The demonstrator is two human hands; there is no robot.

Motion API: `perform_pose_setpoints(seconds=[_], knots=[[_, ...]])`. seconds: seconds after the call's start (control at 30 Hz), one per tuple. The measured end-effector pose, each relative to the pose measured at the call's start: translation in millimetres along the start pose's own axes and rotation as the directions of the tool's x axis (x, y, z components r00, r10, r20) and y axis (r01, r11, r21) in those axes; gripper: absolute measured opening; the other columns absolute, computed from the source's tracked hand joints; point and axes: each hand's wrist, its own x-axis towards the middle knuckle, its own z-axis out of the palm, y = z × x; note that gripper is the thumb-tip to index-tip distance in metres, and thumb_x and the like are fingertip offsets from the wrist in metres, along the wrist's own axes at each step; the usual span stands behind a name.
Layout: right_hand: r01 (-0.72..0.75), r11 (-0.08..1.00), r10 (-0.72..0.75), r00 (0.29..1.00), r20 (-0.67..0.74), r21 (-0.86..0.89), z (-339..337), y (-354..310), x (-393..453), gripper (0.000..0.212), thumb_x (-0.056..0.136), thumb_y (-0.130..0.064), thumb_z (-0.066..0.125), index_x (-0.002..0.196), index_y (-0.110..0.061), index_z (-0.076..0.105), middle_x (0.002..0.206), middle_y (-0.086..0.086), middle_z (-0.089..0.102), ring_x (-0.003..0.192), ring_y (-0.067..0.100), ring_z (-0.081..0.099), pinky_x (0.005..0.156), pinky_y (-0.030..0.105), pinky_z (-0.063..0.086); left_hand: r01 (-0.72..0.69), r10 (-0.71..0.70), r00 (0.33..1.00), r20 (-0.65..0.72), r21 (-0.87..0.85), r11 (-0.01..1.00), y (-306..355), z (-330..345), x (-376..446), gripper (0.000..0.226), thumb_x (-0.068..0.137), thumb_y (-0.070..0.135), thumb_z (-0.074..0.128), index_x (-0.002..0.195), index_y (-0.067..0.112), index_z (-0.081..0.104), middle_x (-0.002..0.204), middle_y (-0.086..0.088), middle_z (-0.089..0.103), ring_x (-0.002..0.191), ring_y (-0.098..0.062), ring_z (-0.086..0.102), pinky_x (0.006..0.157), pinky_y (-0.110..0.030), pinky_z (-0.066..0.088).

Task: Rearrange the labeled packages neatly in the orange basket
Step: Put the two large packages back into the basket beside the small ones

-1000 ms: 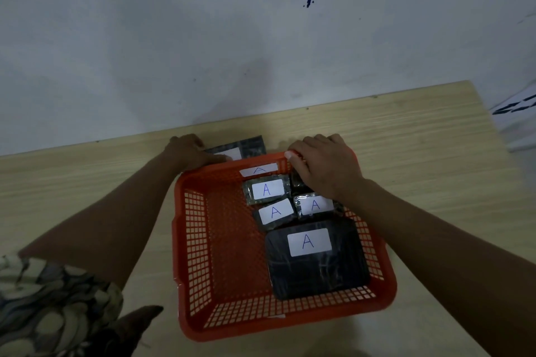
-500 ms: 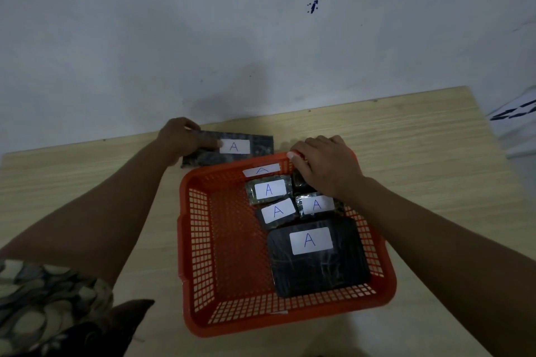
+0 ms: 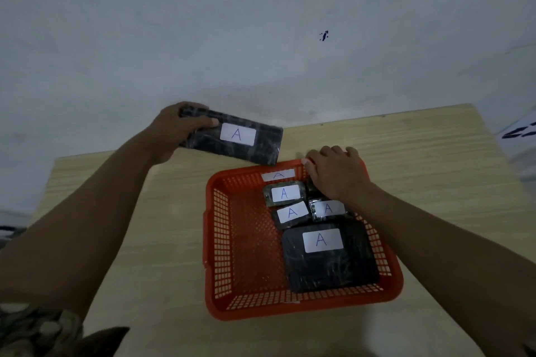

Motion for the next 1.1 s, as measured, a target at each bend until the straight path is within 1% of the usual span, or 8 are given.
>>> perform_pose_setpoints(seconds=[0.1, 0.2, 0.4, 0.57, 0.7, 0.8, 0.97, 1.1], knots=[[0.040, 0.998, -0.042, 0.998, 0.052, 0.042, -0.8, 7.6, 1.8, 0.048, 0.105, -0.049, 0.021, 0.134, -0.023, 0.050, 0.129, 0.005, 0.061, 0.119, 0.026, 0.054, 0.102, 0.049, 0.037, 0.034, -0.056, 0.989, 0.138, 0.162, 0.986, 10.6, -7.3, -12.6, 0.027, 0.082, 0.006, 0.071, 0.108, 0.013, 0.064, 0.103, -0.010, 0.068, 0.098, -0.027, 0.067, 0.069, -0.026, 0.059], [0.058, 0.992, -0.068, 0.993, 0.095, 0.109, -1.1, 14.6, 2.8, 0.046, 0.105, -0.050, 0.023, 0.134, -0.024, 0.049, 0.128, 0.004, 0.061, 0.119, 0.024, 0.053, 0.103, 0.049, 0.034, 0.029, -0.124, 0.944, 0.307, 0.294, 0.955, 14.9, -7.7, -23.1, 0.033, 0.075, 0.007, 0.079, 0.106, 0.009, 0.066, 0.102, -0.012, 0.073, 0.089, -0.025, 0.072, 0.065, -0.026, 0.060], [0.071, 0.988, -0.078, 0.996, 0.050, 0.139, 5.3, 19.2, 4.1, 0.048, 0.104, -0.054, 0.026, 0.128, -0.022, 0.053, 0.122, 0.002, 0.064, 0.113, 0.023, 0.055, 0.099, 0.047, 0.034, -0.104, -0.271, 0.831, 0.485, 0.615, 0.782, -11.8, 31.1, -26.9, 0.037, 0.071, 0.028, 0.083, 0.105, 0.018, 0.072, 0.096, 0.001, 0.077, 0.090, -0.018, 0.073, 0.083, -0.038, 0.058], [0.072, 0.991, -0.075, 0.997, 0.023, 0.115, 8.1, 23.0, 4.1, 0.057, 0.099, -0.063, 0.032, 0.124, -0.018, 0.056, 0.118, 0.004, 0.065, 0.110, 0.024, 0.056, 0.099, 0.046, 0.036, -0.157, -0.359, 0.775, 0.520, 0.709, 0.688, -48.0, 61.6, -22.1, 0.038, 0.075, 0.033, 0.079, 0.110, 0.021, 0.069, 0.100, -0.001, 0.075, 0.090, -0.022, 0.072, 0.092, -0.047, 0.054], [-0.008, 0.998, 0.009, 1.000, -0.014, 0.062, 7.0, 31.2, 0.1, 0.069, 0.092, -0.074, 0.031, 0.117, -0.016, 0.059, 0.109, 0.007, 0.066, 0.104, 0.026, 0.059, 0.094, 0.046, 0.043, -0.213, -0.345, 0.803, 0.485, 0.775, 0.595, -67.7, 79.6, -17.6, 0.055, 0.070, 0.044, 0.080, 0.119, 0.028, 0.060, 0.121, 0.001, 0.064, 0.113, -0.026, 0.059, 0.103, -0.053, 0.044], [-0.027, 0.997, 0.027, 1.000, 0.005, 0.069, 6.1, 34.2, -0.5, 0.071, 0.091, -0.075, 0.032, 0.117, -0.014, 0.059, 0.106, 0.009, 0.064, 0.101, 0.027, 0.059, 0.087, 0.043, 0.046, -0.285, -0.339, 0.802, 0.491, 0.814, 0.506, -78.8, 90.8, -17.1, 0.062, 0.077, 0.043, 0.075, 0.133, 0.032, 0.052, 0.133, 0.000, 0.057, 0.122, -0.028, 0.053, 0.104, -0.052, 0.041], [-0.009, 0.994, 0.009, 1.000, -0.001, 0.111, 7.9, 35.5, 2.0, 0.070, 0.092, -0.074, 0.035, 0.116, -0.013, 0.060, 0.104, 0.008, 0.064, 0.099, 0.027, 0.058, 0.084, 0.041, 0.046, -0.234, -0.358, 0.800, 0.481, 0.800, 0.553, -102.2, 96.7, -14.4, 0.055, 0.086, 0.038, 0.067, 0.138, 0.030, 0.048, 0.135, -0.006, 0.057, 0.119, -0.028, 0.056, 0.101, -0.051, 0.046], [-0.006, 0.994, 0.010, 0.999, -0.036, 0.109, 9.7, 35.7, 1.4, 0.069, 0.092, -0.074, 0.036, 0.112, -0.013, 0.061, 0.100, 0.008, 0.064, 0.097, 0.027, 0.058, 0.082, 0.040, 0.045, -0.280, -0.224, 0.825, 0.518, 0.720, 0.635, -112.1, 98.1, -19.6, 0.047, 0.089, 0.026, 0.064, 0.135, 0.022, 0.052, 0.127, -0.006, 0.061, 0.116, -0.025, 0.058, 0.099, -0.047, 0.048]])
